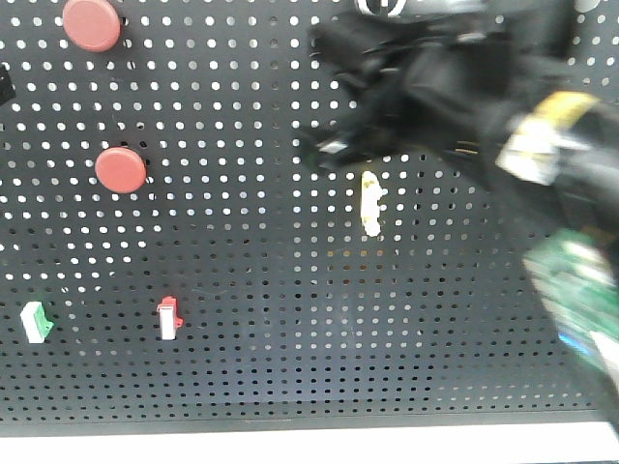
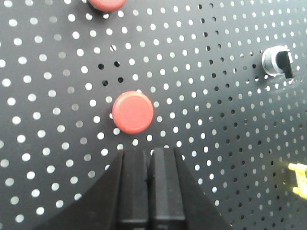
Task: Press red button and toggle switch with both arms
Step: 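Align left gripper on the red button, right gripper on the switch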
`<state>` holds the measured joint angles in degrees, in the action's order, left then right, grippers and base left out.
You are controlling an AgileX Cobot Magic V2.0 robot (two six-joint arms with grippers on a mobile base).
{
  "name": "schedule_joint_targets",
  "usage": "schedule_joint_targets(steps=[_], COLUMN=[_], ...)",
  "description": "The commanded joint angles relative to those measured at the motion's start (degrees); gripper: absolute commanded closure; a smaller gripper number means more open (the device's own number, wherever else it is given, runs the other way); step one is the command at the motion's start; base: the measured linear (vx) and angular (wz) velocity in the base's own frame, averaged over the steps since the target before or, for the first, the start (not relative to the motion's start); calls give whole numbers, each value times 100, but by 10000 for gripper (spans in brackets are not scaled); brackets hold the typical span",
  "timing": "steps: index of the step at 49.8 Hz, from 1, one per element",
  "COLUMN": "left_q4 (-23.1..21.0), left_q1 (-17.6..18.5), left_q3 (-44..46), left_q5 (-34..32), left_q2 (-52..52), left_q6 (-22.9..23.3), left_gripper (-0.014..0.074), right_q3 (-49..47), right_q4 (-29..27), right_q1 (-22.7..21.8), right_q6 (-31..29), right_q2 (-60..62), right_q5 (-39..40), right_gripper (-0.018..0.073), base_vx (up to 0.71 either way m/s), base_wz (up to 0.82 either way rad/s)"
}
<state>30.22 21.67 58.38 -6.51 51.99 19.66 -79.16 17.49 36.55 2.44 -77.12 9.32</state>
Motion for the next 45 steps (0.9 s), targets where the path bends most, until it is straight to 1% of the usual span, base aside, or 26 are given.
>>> schedule_joint_targets(steps=[1,9,18,24,31,45], left_q4=[-38,-38,-38,-44,-44,-39], left_q1=[38,38,38,38,38,38], left_q3=[167,167,167,167,167,167], left_q5=[-339,-339,-326,-326,-320,-300], left_q2=[-51,-51,-51,-51,-51,-51], left_q6=[50,50,50,50,50,50], left_gripper=[595,595,595,595,595,595], right_q3=[-360,-574,-809,-820,-820,-820], right_q4=[-54,-54,-116,-303,-303,-274], right_q1=[-21,-29,-381,-557,-712,-709], right_q6=[-8,-30,0,-6,0,-73], right_q2=[-15,-228,-374,-359,-358,-154], right_q5=[357,267,188,91,-5,-154], right_gripper=[559,559,559,559,559,559], base_vx=[0,0,0,0,0,0], base_wz=[0,0,0,0,0,0])
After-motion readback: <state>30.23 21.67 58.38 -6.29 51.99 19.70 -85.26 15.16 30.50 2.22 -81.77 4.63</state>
